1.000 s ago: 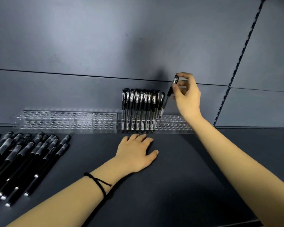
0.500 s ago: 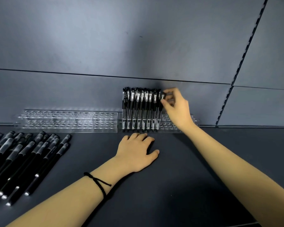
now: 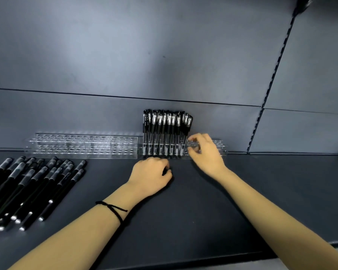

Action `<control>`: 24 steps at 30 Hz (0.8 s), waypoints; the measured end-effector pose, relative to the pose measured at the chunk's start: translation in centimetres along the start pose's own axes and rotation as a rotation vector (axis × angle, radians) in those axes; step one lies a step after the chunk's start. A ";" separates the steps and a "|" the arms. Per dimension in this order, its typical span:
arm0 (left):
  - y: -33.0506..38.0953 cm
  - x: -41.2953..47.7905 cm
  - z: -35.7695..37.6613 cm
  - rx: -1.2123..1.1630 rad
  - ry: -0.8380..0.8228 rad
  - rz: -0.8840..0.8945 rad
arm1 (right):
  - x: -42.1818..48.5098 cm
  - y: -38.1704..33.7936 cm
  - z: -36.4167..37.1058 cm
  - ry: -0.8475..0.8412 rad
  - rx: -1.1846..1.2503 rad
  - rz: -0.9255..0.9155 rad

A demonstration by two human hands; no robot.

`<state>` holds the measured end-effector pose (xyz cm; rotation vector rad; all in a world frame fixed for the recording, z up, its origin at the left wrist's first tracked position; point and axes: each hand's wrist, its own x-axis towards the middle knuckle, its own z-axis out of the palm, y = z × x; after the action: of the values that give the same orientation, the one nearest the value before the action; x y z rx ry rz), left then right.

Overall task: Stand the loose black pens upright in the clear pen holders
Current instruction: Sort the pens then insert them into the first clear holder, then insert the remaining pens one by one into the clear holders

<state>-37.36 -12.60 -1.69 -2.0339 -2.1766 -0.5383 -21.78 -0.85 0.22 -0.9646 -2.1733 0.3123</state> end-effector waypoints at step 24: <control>-7.0 -13.0 -6.1 0.535 -0.011 0.073 | -8.3 -10.9 2.8 -0.542 -0.388 -0.296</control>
<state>-43.96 -27.14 -1.37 -1.8069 -1.9614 0.0667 -25.87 -14.19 -0.91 -0.8001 -2.9093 -0.0007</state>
